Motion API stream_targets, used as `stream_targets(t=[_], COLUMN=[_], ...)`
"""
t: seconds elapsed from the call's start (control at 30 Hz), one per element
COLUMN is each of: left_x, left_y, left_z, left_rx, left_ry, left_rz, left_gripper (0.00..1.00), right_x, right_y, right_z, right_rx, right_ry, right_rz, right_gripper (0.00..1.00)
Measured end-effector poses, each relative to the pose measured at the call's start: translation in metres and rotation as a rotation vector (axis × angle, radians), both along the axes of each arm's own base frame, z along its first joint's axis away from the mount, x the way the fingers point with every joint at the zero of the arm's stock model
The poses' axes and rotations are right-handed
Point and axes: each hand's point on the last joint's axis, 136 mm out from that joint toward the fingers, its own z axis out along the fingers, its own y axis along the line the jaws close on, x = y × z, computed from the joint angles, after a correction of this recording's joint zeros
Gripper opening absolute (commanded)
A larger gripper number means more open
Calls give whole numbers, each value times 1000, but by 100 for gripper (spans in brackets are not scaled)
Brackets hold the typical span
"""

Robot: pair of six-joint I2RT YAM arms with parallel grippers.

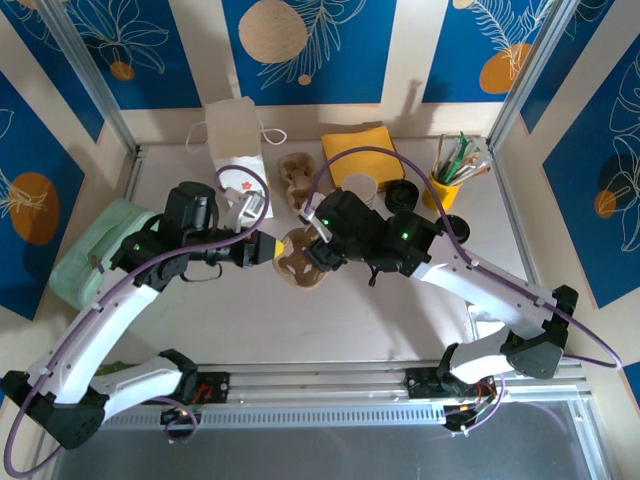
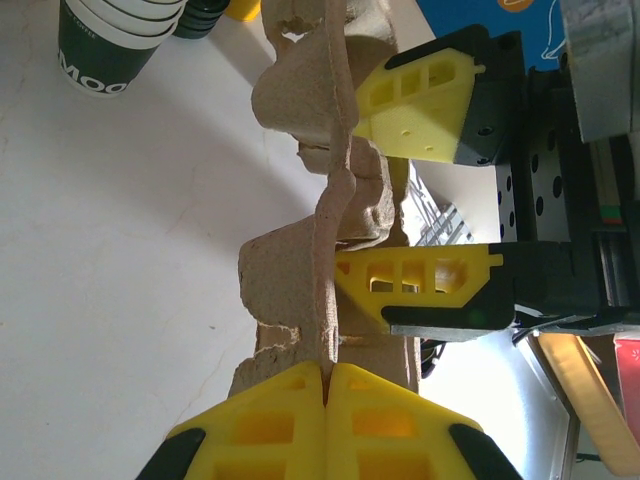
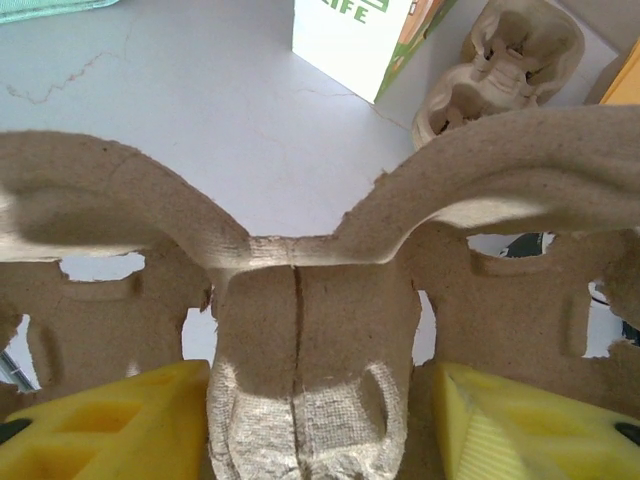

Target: Pack the takeout coffee

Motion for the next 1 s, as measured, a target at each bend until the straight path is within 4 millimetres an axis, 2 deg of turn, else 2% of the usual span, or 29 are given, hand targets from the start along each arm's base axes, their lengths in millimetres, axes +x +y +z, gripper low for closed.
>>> stream_targets(t=[0.3,0.63,0.67,0.73,0.83,1.0], left_x=[1,2,2,3,5,20], left_y=[-1,-2,-2,-2,0,16], left_z=[0,2,2,2,2,13], left_rx=[-8,-17,-17,-18,-12,26], left_ry=[8,6,7,8,7,-27], left_rz=[8,12,12,14,30,135], left_gripper=[0,1,6,27,47,55], right_x=[1,1,2,2,3,4], right_y=[1,2,1,1,0,-3], right_z=[1,1,1,1,0,-3], right_rx=[7,18,19,20,20,13], right_ry=[-1,8,8,10,11,18], right_rz=[1,4,3,3,0,-8], right_gripper=[49,44,44,43,44,44])
